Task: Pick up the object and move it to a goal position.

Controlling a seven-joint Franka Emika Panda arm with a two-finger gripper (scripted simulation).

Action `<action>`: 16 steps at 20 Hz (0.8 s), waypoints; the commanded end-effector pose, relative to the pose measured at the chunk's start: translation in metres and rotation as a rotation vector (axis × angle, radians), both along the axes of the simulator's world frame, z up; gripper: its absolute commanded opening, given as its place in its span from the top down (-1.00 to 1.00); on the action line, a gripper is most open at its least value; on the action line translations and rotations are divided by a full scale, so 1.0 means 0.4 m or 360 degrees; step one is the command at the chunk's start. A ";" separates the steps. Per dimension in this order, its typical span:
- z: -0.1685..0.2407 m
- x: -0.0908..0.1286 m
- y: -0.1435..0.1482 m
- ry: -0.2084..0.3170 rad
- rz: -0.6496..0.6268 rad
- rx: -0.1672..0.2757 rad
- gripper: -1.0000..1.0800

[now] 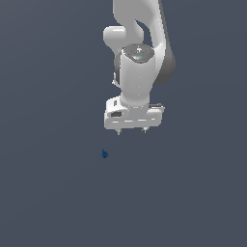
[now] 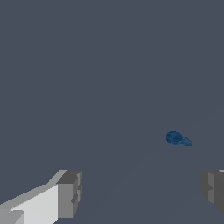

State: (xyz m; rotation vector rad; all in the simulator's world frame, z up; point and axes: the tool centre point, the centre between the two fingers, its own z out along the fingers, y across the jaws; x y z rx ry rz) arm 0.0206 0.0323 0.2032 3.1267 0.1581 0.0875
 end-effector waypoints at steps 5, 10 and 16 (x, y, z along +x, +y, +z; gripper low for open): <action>0.019 0.006 0.017 -0.0017 0.0026 -0.0007 -0.92; 0.055 0.017 0.048 -0.0051 0.0072 -0.0021 -0.92; 0.055 0.016 0.049 -0.0050 0.0077 -0.0021 -0.92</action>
